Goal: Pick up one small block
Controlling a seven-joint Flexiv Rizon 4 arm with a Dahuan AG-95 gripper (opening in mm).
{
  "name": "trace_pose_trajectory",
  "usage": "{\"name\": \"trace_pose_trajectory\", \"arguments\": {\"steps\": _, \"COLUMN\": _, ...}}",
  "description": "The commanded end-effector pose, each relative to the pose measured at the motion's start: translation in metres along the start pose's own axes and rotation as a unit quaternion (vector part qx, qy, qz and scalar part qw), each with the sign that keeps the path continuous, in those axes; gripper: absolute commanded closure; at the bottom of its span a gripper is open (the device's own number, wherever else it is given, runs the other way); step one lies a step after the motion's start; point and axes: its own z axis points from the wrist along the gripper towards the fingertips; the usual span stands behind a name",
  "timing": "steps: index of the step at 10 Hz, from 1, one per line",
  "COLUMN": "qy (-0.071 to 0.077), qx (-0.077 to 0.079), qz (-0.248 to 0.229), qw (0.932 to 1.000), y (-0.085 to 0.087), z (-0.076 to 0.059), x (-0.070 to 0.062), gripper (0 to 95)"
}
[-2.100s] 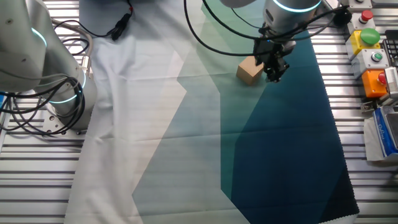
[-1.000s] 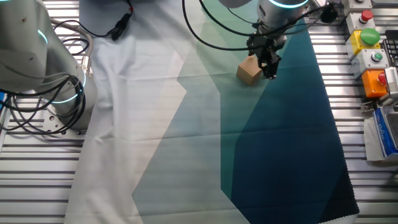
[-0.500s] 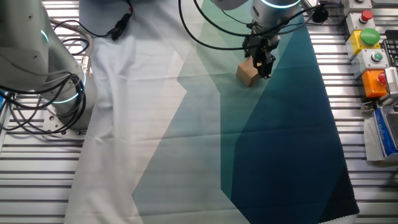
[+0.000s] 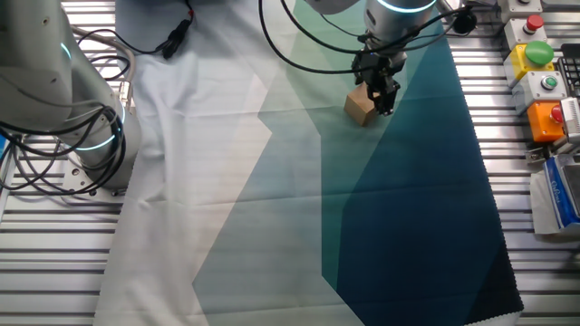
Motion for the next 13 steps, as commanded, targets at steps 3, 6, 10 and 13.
{"name": "trace_pose_trajectory", "arguments": {"steps": 3, "qy": -0.001, "qx": 0.001, "qz": -0.002, "qw": 1.0000, "y": 0.0001, "z": 0.0003, "x": -0.0002, "gripper": 19.0}}
{"name": "trace_pose_trajectory", "arguments": {"steps": 6, "qy": -0.002, "qx": 0.001, "qz": -0.005, "qw": 1.0000, "y": 0.0001, "z": 0.0003, "x": -0.0002, "gripper": 19.0}}
{"name": "trace_pose_trajectory", "arguments": {"steps": 10, "qy": -0.001, "qx": 0.003, "qz": -0.039, "qw": 0.9992, "y": 0.0003, "z": 0.0014, "x": 0.0001, "gripper": 19.0}}
{"name": "trace_pose_trajectory", "arguments": {"steps": 13, "qy": -0.002, "qx": 0.007, "qz": -0.075, "qw": 0.9971, "y": 0.0011, "z": 0.0071, "x": 0.0037, "gripper": 19.0}}
